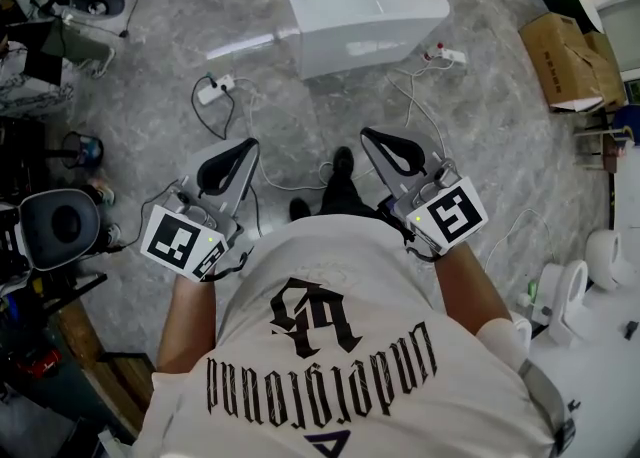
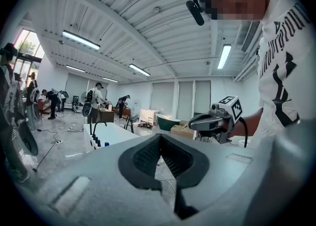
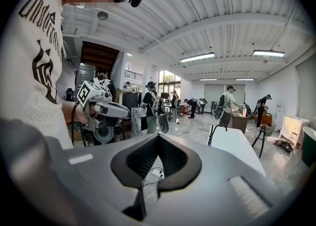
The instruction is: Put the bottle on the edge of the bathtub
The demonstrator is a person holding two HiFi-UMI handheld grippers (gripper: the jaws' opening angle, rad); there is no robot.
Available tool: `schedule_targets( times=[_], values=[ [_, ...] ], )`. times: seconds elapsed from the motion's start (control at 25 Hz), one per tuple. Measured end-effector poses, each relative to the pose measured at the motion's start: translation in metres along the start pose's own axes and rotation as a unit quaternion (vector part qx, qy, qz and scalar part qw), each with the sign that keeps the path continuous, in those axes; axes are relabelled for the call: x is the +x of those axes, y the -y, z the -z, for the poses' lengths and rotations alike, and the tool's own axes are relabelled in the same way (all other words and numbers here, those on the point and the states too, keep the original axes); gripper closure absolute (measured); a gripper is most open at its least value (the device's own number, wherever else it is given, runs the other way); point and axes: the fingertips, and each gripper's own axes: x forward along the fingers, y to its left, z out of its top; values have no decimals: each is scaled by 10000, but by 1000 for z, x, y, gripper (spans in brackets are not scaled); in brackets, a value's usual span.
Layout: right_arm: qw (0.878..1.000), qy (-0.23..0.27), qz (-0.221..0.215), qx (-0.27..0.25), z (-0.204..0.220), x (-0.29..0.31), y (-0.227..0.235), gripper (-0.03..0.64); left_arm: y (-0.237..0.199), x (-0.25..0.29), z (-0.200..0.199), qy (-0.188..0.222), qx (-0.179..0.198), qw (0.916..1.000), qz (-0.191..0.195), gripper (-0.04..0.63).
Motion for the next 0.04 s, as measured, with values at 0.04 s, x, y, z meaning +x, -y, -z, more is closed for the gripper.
schedule_targets(
  times=[0.04],
  values=[
    [10000, -8, -4, -4, 0, 0, 1, 615, 0, 1, 0, -4, -4, 10000, 9, 591]
  ],
)
